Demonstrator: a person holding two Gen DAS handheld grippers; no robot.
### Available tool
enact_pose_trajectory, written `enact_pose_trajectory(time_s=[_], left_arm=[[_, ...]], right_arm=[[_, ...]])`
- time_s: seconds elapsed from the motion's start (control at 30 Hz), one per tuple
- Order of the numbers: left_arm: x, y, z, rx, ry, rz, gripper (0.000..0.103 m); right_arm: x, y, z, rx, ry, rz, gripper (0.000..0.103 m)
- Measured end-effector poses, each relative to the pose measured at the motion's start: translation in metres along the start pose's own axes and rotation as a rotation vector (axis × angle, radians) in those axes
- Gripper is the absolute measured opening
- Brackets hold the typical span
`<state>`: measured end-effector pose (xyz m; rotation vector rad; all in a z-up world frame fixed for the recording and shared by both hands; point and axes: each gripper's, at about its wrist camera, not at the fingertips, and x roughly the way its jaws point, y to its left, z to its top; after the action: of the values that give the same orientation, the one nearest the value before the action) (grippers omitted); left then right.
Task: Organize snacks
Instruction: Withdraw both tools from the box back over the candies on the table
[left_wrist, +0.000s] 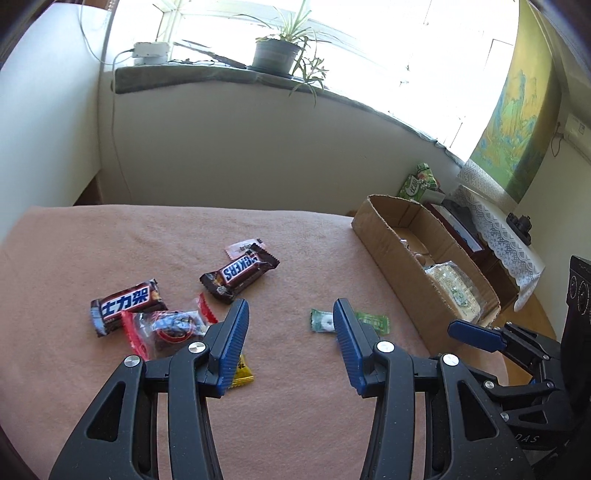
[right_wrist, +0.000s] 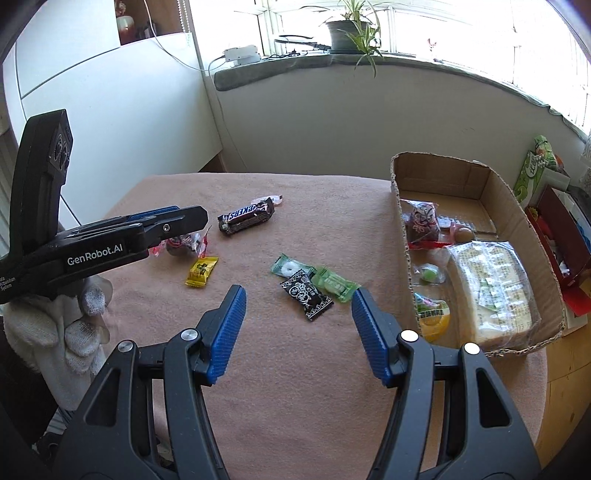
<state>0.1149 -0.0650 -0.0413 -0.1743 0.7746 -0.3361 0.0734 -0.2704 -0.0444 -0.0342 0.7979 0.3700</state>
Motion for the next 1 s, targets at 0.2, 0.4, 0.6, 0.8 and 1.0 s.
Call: enact_pose_trajectory(time_s=[0.2,0.4,0.6,0.8,1.0], left_arm=[[-0.005,0.022,-0.024,-0.04,0.037,0.005,0.046],[-0.001,0.035,-0.039,-0.063,0.073,0.01,0.046],[0.007,0.043,-0.043,-0.081,0.096,0.007,0.044],[0.013,0.046,-0.044,-0.087,0.111,0.002,0.043],[0.022,0.047,-0.042,-0.086,0.13,0.004,0.043]], right_arm=[[0.029,0.011,-0.004,0.004,0.052,0.045,0.062],[0.059,0.008,0.0,0.035,0.093,0.032,0.06],[0.082,0.007,0.005,0.026,0.119,-0.014,0.059],[0.101,-0.003,0.008,0.044,0.147,-0.027,0.059],[0.106,-0.003,0.01,0.02,0.158,-0.016,0.059]])
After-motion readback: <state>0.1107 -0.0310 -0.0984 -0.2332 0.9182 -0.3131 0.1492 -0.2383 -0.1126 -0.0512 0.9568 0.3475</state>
